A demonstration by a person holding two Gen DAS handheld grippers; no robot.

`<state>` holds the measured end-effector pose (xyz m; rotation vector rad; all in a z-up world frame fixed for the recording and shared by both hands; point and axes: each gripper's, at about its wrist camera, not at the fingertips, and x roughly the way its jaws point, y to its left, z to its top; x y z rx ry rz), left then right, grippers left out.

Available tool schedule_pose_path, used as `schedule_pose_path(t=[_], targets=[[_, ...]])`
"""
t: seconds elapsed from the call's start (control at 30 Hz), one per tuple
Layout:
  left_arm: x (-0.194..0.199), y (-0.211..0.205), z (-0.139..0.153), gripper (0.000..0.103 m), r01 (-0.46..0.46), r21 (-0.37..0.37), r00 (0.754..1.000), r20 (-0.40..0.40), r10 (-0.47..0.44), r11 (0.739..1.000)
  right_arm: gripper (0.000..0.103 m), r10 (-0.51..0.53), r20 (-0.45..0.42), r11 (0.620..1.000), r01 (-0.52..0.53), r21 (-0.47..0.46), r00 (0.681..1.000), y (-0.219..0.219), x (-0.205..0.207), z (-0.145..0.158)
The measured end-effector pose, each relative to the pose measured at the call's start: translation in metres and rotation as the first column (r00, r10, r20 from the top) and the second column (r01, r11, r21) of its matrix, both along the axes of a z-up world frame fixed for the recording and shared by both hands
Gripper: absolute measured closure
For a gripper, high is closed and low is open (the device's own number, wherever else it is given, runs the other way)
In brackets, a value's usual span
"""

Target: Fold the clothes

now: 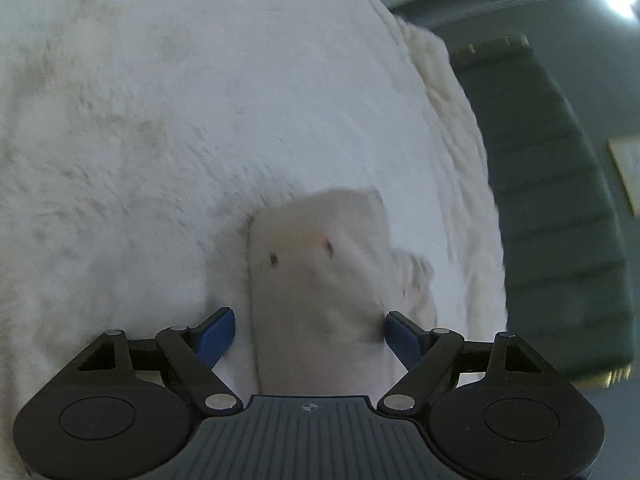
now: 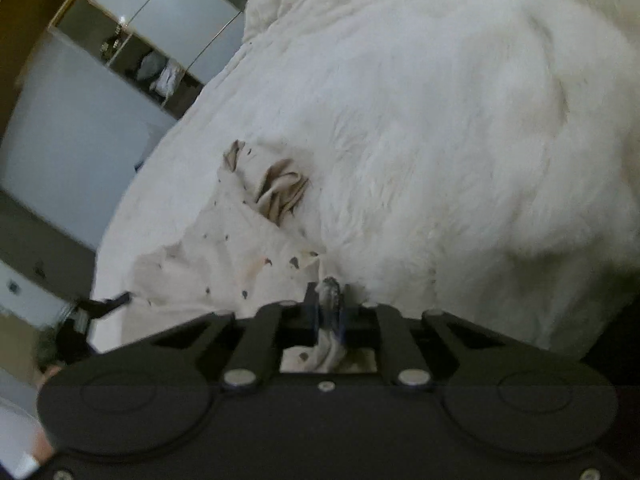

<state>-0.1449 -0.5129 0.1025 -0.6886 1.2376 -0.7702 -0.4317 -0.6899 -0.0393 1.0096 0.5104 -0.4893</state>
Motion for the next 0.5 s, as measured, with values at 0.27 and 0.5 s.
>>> schedule_pose_path(t=[0.27,0.5], targets=[[-0.043,0.084,0.035,0.084,-0.134,-0.097,0.983,0.112,0.144,0.986,0.097,0.056,-0.064,0.984,-0.067,-0.168,0.996,0.017,-0.002,0.025],[-0.050,0.130,0.000,0.062,-0.168,-0.062,0.984,0.053,0.171,0.984,0.082,0.115,-0.199,0.869,-0.196,-0.454,0.973,0.028,0.040,0.070]])
